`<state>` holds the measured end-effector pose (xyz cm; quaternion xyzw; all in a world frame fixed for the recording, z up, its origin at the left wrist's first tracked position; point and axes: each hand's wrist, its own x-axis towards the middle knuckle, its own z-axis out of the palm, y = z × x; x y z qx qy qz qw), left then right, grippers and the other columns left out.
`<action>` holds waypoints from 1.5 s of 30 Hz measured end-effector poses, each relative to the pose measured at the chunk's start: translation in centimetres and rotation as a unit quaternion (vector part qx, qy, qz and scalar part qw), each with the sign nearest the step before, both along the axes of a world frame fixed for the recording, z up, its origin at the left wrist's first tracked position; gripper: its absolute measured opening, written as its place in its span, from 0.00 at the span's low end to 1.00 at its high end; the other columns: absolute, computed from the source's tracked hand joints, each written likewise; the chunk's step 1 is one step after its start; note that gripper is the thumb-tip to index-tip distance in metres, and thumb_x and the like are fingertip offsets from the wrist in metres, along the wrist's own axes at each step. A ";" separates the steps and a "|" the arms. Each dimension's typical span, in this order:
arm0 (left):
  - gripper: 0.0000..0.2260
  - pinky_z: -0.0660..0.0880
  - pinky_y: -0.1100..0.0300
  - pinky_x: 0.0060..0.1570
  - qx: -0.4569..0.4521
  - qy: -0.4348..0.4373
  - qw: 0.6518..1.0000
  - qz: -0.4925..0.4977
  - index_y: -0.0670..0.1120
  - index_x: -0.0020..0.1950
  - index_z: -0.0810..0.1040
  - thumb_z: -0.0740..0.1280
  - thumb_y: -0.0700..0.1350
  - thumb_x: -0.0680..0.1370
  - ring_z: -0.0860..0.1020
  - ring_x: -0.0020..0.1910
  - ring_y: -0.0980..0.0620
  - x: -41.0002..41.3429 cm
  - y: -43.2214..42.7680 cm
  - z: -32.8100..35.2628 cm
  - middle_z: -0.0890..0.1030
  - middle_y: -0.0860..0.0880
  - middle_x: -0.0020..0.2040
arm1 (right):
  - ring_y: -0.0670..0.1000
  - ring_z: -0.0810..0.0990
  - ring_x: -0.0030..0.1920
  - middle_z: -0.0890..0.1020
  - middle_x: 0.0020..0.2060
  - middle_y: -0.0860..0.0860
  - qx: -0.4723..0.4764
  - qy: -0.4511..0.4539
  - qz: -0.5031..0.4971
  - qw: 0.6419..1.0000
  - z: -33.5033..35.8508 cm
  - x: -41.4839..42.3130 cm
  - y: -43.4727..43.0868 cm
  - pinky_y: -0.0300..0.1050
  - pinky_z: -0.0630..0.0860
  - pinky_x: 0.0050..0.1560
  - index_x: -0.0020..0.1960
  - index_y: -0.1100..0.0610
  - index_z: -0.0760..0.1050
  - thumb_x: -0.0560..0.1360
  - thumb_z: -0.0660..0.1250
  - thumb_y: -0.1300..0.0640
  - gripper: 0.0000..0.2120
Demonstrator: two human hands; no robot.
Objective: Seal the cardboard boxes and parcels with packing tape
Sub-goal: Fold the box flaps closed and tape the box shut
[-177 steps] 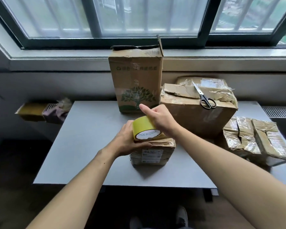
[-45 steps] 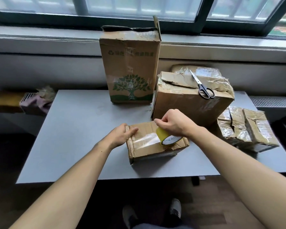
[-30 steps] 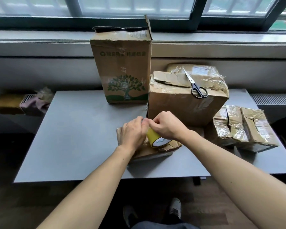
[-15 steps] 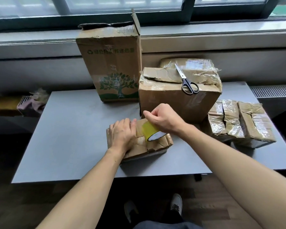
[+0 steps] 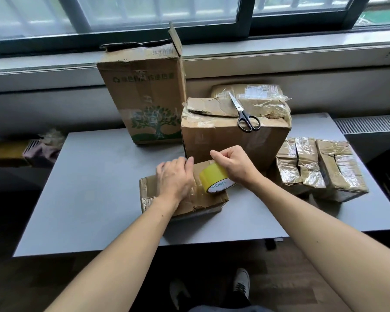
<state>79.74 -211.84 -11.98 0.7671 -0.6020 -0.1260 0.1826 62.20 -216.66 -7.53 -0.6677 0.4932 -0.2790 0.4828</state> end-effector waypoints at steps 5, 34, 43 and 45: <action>0.21 0.62 0.50 0.59 -0.002 0.029 1.000 -0.006 0.49 0.49 0.76 0.47 0.56 0.84 0.76 0.55 0.45 -1.5 -0.7 -1.4 0.82 0.47 0.50 | 0.51 0.60 0.26 0.63 0.25 0.53 0.043 -0.071 -0.054 0.995 -0.8 -0.6 0.4 0.46 0.57 0.31 0.28 0.60 0.66 0.79 0.66 0.50 0.25; 0.21 0.57 0.49 0.64 0.064 -0.007 0.998 -0.022 0.50 0.50 0.74 0.50 0.63 0.82 0.73 0.58 0.47 -1.2 -2.1 -1.5 0.79 0.49 0.53 | 0.67 0.79 0.48 0.81 0.42 0.62 -0.005 0.271 -0.015 0.962 -6.6 -4.3 -1.6 0.57 0.76 0.49 0.53 0.65 0.79 0.86 0.51 0.54 0.21; 0.29 0.59 0.44 0.65 0.188 -0.073 0.979 -0.020 0.43 0.66 0.69 0.60 0.64 0.76 0.65 0.69 0.42 -7.3 -5.0 -0.3 0.71 0.42 0.67 | 0.61 0.80 0.39 0.82 0.34 0.61 0.039 0.177 -0.079 0.980 -7.3 -4.5 -1.1 0.54 0.76 0.43 0.33 0.62 0.76 0.84 0.56 0.46 0.28; 0.21 0.59 0.45 0.64 0.178 -0.060 0.982 -0.025 0.43 0.63 0.70 0.61 0.56 0.76 0.65 0.67 0.42 -7.4 -4.7 -0.2 0.71 0.42 0.64 | 0.57 0.76 0.32 0.77 0.28 0.58 0.048 0.141 -0.096 0.984 -7.4 -4.9 -0.8 0.52 0.71 0.38 0.28 0.62 0.70 0.83 0.58 0.47 0.29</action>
